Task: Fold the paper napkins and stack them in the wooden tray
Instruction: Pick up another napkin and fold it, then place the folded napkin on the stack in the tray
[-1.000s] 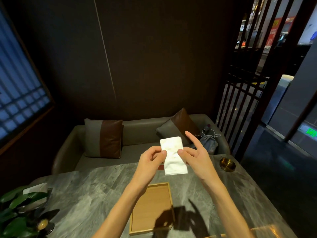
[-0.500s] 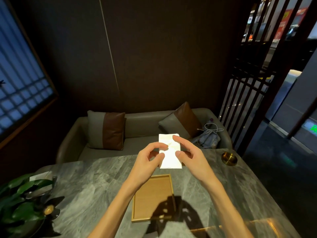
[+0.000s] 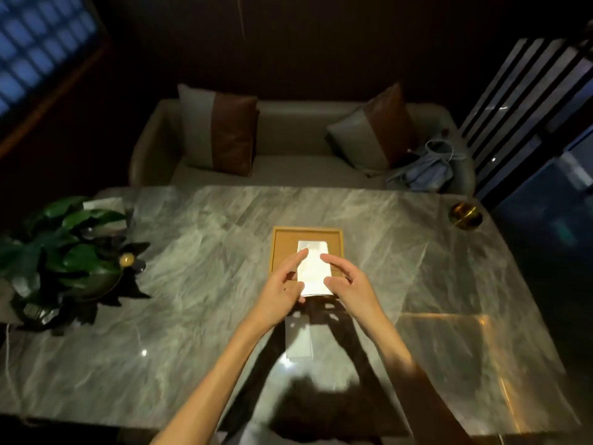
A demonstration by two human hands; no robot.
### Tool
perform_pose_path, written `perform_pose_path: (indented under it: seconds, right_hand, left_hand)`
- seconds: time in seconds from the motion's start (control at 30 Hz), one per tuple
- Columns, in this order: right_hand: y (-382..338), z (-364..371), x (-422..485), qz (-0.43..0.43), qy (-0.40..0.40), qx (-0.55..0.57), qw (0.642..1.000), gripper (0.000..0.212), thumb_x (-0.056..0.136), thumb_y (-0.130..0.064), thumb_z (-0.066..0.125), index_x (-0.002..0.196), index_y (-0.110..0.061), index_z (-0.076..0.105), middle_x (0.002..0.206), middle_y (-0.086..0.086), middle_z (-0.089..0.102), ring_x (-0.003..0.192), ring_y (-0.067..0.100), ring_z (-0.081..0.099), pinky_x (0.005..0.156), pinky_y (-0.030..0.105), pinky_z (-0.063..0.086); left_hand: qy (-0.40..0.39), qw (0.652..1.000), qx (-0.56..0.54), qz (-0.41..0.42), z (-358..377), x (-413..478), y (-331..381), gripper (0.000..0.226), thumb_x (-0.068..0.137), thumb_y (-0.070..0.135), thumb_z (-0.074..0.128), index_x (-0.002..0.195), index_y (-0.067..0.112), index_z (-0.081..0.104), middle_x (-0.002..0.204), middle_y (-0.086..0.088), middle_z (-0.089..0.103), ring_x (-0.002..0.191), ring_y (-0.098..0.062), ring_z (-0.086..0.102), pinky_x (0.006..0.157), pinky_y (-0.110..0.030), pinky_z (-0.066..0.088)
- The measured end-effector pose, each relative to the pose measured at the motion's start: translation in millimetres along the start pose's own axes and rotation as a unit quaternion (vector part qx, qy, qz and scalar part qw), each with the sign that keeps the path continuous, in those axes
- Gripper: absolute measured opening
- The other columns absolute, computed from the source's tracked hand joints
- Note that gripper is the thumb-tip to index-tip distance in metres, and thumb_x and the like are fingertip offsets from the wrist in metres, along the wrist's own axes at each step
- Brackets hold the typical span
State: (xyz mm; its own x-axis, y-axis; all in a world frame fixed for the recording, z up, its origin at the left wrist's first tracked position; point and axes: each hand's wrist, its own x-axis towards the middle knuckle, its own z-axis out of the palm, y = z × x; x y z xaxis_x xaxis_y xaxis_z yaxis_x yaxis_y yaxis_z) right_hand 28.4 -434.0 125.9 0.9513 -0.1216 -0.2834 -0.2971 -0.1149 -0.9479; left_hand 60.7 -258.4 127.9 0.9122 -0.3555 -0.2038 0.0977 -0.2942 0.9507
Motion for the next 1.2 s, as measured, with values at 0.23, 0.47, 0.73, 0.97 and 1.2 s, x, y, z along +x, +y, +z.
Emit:
perform_pose_path:
  seconds: [0.23,0.47,0.73,0.97,1.2]
  right_hand:
    - [144,54,-19,0.118,-0.009,-0.067,0.991,0.043,0.087,-0.001,0.057,0.129,-0.002,0.062,0.133,0.018,0.062,0.123,0.032,0.058,0.100,0.035,0.052]
    - [188,79,-18,0.090,0.035,-0.099,0.990,0.039,0.091,0.013,0.054,0.126,-0.001,0.062,0.128,0.015,0.065,0.121,0.029,0.060,0.100,0.027,0.050]
    - [201,76,-20,0.135,0.054,-0.189,0.971,0.049,0.095,-0.008,0.061,0.143,-0.010,0.052,0.142,0.012,0.054,0.134,0.023,0.047,0.104,0.019,0.030]
    - [201,83,-27,0.156,0.068,-0.190,0.967,0.030,0.098,-0.017,0.059,0.126,-0.010,0.064,0.102,-0.008,0.065,0.096,0.008,0.065,0.068,-0.007,0.039]
    - [204,78,-8,0.246,0.075,-0.131,0.957,0.037,0.090,-0.010,0.068,0.126,0.001,0.064,0.118,0.017,0.070,0.106,0.028,0.067,0.084,0.034,0.056]
  left_hand:
    - [0.004,0.988,0.045,-0.144,43,-38,-144,0.057,0.095,-0.011,0.055,0.149,0.000,0.041,0.145,-0.020,0.052,0.130,-0.026,0.058,0.104,-0.030,0.051]
    - [0.019,0.986,0.086,-0.143,61,-36,-192,0.053,0.102,-0.001,0.050,0.153,0.010,0.037,0.152,-0.022,0.042,0.127,-0.026,0.055,0.097,-0.017,0.050]
    - [0.082,0.961,0.118,-0.235,66,-37,-197,0.061,0.099,0.021,0.059,0.153,0.009,0.035,0.152,-0.016,0.039,0.139,-0.033,0.041,0.115,-0.055,0.039]
    - [0.043,0.958,0.129,-0.250,71,-26,-197,0.046,0.102,0.012,0.053,0.146,0.003,0.043,0.142,-0.018,0.046,0.125,-0.029,0.055,0.104,-0.039,0.052]
    - [0.073,0.957,0.101,-0.264,71,-15,-205,0.038,0.096,0.010,0.064,0.131,0.002,0.053,0.125,-0.014,0.063,0.114,-0.025,0.063,0.085,-0.025,0.050]
